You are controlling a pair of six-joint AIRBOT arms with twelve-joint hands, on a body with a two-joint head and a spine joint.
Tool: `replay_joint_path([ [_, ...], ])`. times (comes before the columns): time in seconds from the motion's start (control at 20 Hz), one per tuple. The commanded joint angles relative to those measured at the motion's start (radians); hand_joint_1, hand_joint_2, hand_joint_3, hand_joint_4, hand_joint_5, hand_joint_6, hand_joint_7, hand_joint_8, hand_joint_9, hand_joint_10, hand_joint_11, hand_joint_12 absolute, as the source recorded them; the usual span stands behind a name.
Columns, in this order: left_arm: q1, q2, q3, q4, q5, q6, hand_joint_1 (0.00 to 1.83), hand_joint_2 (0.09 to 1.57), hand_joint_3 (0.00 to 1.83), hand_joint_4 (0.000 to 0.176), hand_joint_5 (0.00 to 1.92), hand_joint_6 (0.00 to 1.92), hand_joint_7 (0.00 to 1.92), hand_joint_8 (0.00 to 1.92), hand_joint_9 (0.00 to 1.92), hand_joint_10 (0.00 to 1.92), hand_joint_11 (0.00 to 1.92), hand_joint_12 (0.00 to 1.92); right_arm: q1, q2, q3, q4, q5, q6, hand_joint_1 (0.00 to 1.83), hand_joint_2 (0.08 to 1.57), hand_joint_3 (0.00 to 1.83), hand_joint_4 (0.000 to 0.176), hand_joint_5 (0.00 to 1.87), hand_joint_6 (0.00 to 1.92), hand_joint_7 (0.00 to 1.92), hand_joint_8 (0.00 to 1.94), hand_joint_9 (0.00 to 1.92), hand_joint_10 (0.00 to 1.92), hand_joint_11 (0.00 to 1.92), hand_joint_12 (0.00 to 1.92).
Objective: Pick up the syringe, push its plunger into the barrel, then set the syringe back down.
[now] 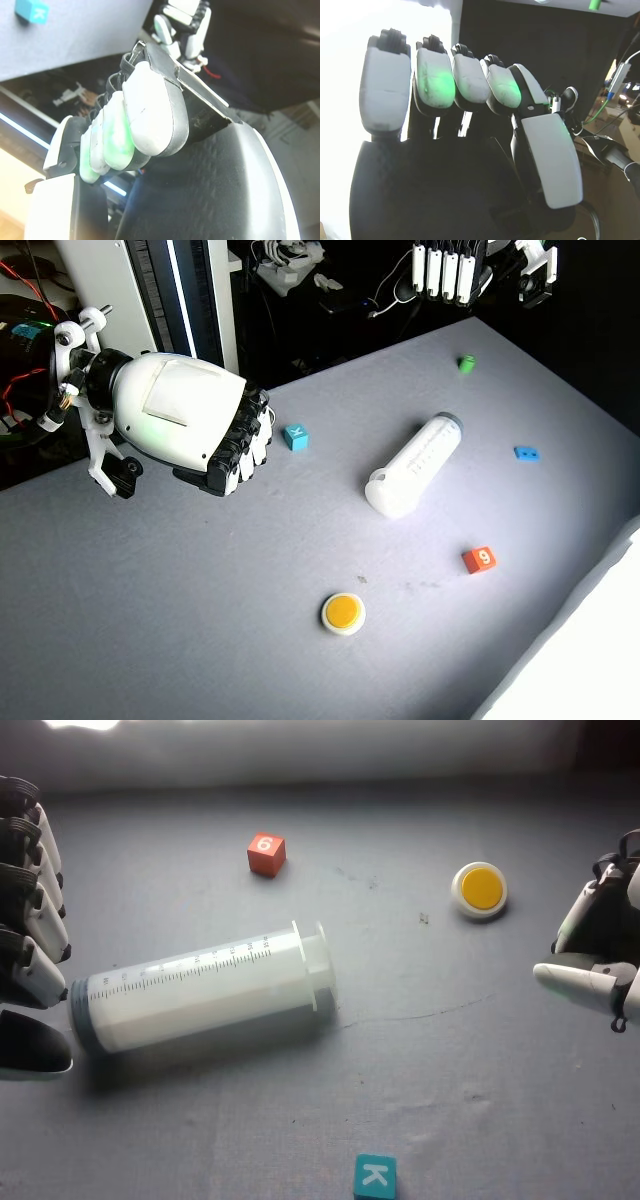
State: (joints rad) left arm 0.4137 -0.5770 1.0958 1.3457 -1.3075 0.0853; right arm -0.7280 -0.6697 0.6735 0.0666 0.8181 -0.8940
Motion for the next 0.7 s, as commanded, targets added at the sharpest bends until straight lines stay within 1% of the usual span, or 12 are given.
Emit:
replay_joint_path([
  [0.0, -0.006, 0.000, -0.006, -0.097, -0.047, 0.009, 1.06, 1.41, 0.01, 0.032, 1.59, 1.92, 1.66, 1.92, 1.71, 1.92, 1.73, 1.92, 0.009, 0.001, -0.003, -0.005, 0.124, 0.002, 0.77, 1.44, 0.00, 0.173, 1.26, 1.92, 1.39, 1.94, 1.48, 1.92, 1.62, 1.92],
  [0.05, -0.004, 0.001, -0.009, -0.096, -0.043, 0.016, 1.09, 1.41, 0.01, 0.030, 1.60, 1.92, 1.68, 1.92, 1.74, 1.92, 1.77, 1.92, 0.009, 0.001, -0.003, -0.008, 0.124, 0.002, 0.75, 1.45, 0.00, 0.175, 1.27, 1.92, 1.38, 1.94, 1.47, 1.92, 1.61, 1.92],
  [0.15, 0.002, 0.004, -0.016, -0.096, -0.035, 0.026, 1.10, 1.39, 0.00, 0.020, 1.61, 1.92, 1.67, 1.92, 1.73, 1.92, 1.75, 1.92, 0.009, 0.001, -0.003, -0.011, 0.124, 0.002, 0.77, 1.45, 0.00, 0.176, 1.26, 1.92, 1.38, 1.94, 1.47, 1.92, 1.61, 1.92],
  [0.25, 0.007, 0.004, -0.019, -0.099, -0.032, 0.038, 1.08, 1.40, 0.00, 0.015, 1.61, 1.92, 1.68, 1.92, 1.73, 1.92, 1.76, 1.92, 0.009, 0.001, -0.003, -0.013, 0.124, 0.001, 0.73, 1.46, 0.00, 0.176, 1.25, 1.92, 1.37, 1.94, 1.46, 1.92, 1.61, 1.92],
  [0.35, 0.006, 0.004, -0.015, -0.099, -0.034, 0.042, 1.06, 1.41, 0.00, 0.016, 1.61, 1.92, 1.68, 1.92, 1.73, 1.92, 1.76, 1.92, 0.009, 0.001, -0.003, -0.013, 0.124, -0.001, 0.71, 1.46, 0.00, 0.176, 1.25, 1.92, 1.36, 1.94, 1.45, 1.92, 1.61, 1.92],
  [0.4, 0.006, 0.005, -0.015, -0.100, -0.035, 0.042, 1.04, 1.42, 0.01, 0.017, 1.60, 1.92, 1.67, 1.92, 1.72, 1.92, 1.75, 1.92, 0.009, 0.001, -0.003, -0.014, 0.124, -0.001, 0.69, 1.46, 0.00, 0.176, 1.23, 1.92, 1.34, 1.94, 1.44, 1.92, 1.60, 1.92],
  [0.55, 0.005, 0.007, -0.024, -0.109, -0.036, 0.042, 1.10, 1.39, 0.00, 0.037, 1.58, 1.92, 1.66, 1.92, 1.71, 1.92, 1.72, 1.92, 0.009, 0.001, -0.003, -0.020, 0.124, -0.001, 0.70, 1.45, 0.00, 0.176, 1.21, 1.92, 1.32, 1.94, 1.42, 1.92, 1.59, 1.92],
  [0.6, 0.004, 0.007, -0.025, -0.110, -0.037, 0.042, 1.10, 1.39, 0.00, 0.043, 1.59, 1.92, 1.67, 1.92, 1.71, 1.92, 1.74, 1.92, 0.009, 0.001, -0.003, -0.024, 0.124, -0.001, 0.66, 1.47, 0.01, 0.176, 1.21, 1.92, 1.31, 1.94, 1.42, 1.92, 1.59, 1.92],
  [0.65, 0.004, 0.007, -0.024, -0.113, -0.040, 0.042, 1.10, 1.39, 0.00, 0.045, 1.59, 1.92, 1.66, 1.92, 1.72, 1.92, 1.75, 1.92, 0.009, 0.001, -0.003, -0.026, 0.124, -0.001, 0.66, 1.47, 0.00, 0.176, 1.22, 1.92, 1.32, 1.94, 1.42, 1.92, 1.59, 1.92],
])
